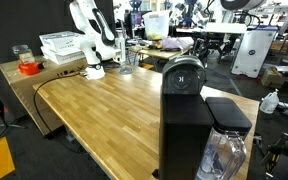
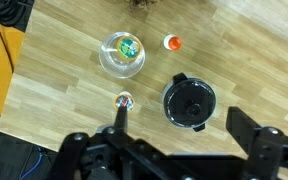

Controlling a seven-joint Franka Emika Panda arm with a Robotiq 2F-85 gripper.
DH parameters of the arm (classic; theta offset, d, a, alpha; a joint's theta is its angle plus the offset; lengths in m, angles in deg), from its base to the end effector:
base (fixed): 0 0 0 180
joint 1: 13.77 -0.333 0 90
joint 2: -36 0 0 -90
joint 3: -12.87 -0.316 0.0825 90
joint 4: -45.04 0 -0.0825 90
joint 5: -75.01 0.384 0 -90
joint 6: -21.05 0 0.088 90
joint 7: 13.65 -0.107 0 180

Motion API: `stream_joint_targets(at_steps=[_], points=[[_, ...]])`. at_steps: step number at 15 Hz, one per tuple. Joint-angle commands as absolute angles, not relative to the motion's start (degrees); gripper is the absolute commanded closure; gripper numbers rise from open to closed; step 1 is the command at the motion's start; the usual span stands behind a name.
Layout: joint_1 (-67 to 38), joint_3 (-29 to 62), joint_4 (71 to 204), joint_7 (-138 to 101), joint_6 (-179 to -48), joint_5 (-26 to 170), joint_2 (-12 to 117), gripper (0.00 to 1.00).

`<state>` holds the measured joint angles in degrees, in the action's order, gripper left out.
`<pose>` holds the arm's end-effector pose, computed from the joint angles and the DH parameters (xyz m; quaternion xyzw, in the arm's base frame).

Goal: Put the coffee pod inside the glass container

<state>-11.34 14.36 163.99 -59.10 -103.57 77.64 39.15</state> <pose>0.5603 -0.0365 0.4068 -0.9029 0.4289 -0.0140 0.0251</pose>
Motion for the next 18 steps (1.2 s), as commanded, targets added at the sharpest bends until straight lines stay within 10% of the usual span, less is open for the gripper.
stream_joint_targets(at_steps=[1,18], points=[[-11.76,14.81,163.9,-59.05,-103.45,77.67,39.18,0.0],[-7.42,19.44,173.9,-46.63,-98.53,76.79,27.77,0.0]])
